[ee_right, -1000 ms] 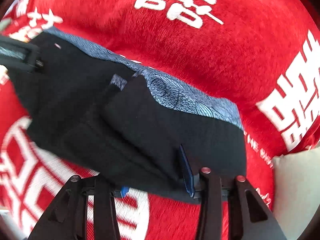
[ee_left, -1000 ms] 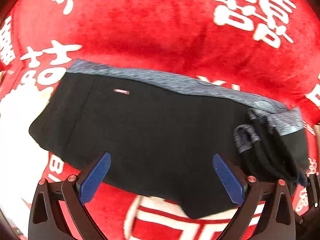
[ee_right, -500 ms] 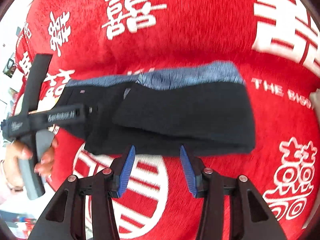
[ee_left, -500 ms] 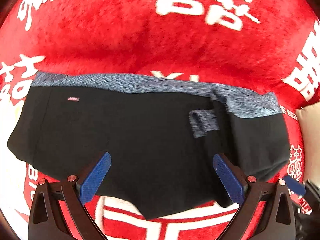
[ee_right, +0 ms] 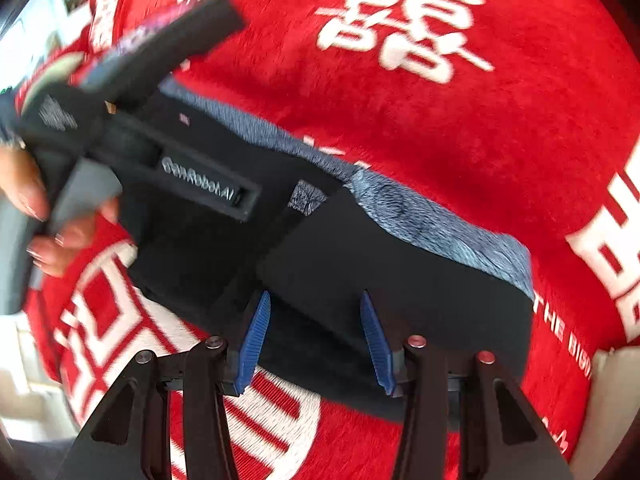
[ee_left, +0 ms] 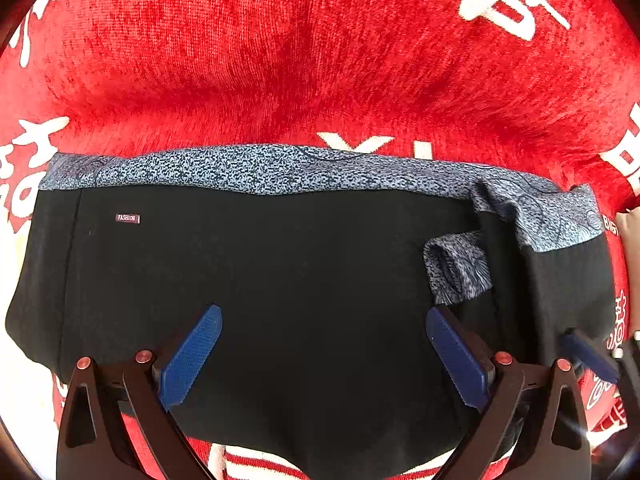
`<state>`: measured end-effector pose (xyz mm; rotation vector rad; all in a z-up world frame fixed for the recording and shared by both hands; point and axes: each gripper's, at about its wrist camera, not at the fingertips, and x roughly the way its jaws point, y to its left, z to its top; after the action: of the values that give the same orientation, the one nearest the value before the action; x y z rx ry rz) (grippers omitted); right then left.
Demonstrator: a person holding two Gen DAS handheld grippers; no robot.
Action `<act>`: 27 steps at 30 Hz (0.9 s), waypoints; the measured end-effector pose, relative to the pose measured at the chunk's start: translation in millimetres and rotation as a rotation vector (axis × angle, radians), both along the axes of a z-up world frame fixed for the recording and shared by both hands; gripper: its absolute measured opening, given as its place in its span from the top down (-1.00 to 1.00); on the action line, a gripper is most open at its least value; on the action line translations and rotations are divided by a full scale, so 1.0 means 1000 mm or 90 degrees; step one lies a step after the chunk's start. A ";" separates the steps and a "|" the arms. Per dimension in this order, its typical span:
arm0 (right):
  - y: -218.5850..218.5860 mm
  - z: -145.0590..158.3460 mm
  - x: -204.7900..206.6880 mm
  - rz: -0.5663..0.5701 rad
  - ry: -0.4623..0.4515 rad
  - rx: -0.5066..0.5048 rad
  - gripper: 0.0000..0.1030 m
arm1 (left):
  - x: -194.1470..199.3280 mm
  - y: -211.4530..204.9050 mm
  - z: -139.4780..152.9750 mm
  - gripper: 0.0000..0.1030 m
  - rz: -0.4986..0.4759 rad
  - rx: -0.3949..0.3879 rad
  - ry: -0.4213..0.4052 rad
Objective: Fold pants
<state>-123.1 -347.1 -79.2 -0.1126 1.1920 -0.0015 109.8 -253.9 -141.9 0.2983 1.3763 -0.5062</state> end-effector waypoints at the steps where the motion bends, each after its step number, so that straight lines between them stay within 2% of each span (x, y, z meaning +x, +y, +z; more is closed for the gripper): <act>1: -0.001 -0.004 0.004 0.000 0.013 0.009 0.57 | 0.001 0.001 0.000 -1.00 0.005 0.000 0.002; 2: -0.004 -0.005 0.008 -0.010 0.021 0.025 0.75 | 0.002 0.003 0.001 -1.00 0.010 -0.002 0.004; 3: -0.007 -0.002 0.010 -0.024 0.017 0.027 0.79 | 0.003 0.004 0.001 -1.00 0.013 -0.004 0.006; 6: -0.013 0.018 0.007 -0.049 -0.005 0.064 0.80 | 0.006 0.007 0.004 -1.00 0.017 -0.009 0.004; 8: -0.009 0.027 -0.005 -0.035 -0.004 0.087 0.80 | 0.008 0.008 0.005 -1.00 0.017 -0.014 0.007; 11: 0.004 0.016 -0.022 -0.007 0.029 0.079 0.77 | 0.010 0.005 0.002 -1.00 0.019 -0.022 0.018; 13: 0.006 0.004 -0.029 -0.001 0.051 0.088 0.69 | 0.010 0.008 0.005 -1.00 0.020 -0.032 0.032; 15: 0.001 0.009 -0.033 -0.018 0.039 0.108 0.37 | 0.010 0.007 0.008 -1.00 0.019 -0.063 0.049; 16: -0.004 0.014 -0.034 -0.032 0.034 0.128 -0.01 | 0.011 0.007 0.010 -1.00 0.017 -0.081 0.060; 17: -0.008 0.018 -0.035 -0.048 0.029 0.135 -0.19 | 0.011 0.006 0.012 -1.00 0.014 -0.105 0.076; 22: -0.041 0.036 -0.049 -0.158 0.013 0.188 -0.19 | 0.014 -0.008 0.016 -1.00 -0.001 -0.202 0.162; 26: -0.060 0.038 -0.058 -0.208 0.018 0.221 -0.19 | 0.015 -0.030 0.005 -1.00 -0.015 -0.220 0.212; 27: -0.064 0.036 -0.060 -0.221 0.022 0.232 -0.19 | 0.014 -0.038 -0.001 -0.95 -0.012 -0.216 0.223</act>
<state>-183.1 -411.5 -43.6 0.4151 1.2150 -0.0866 123.9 -291.5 -142.8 -0.0579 1.5942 -0.8241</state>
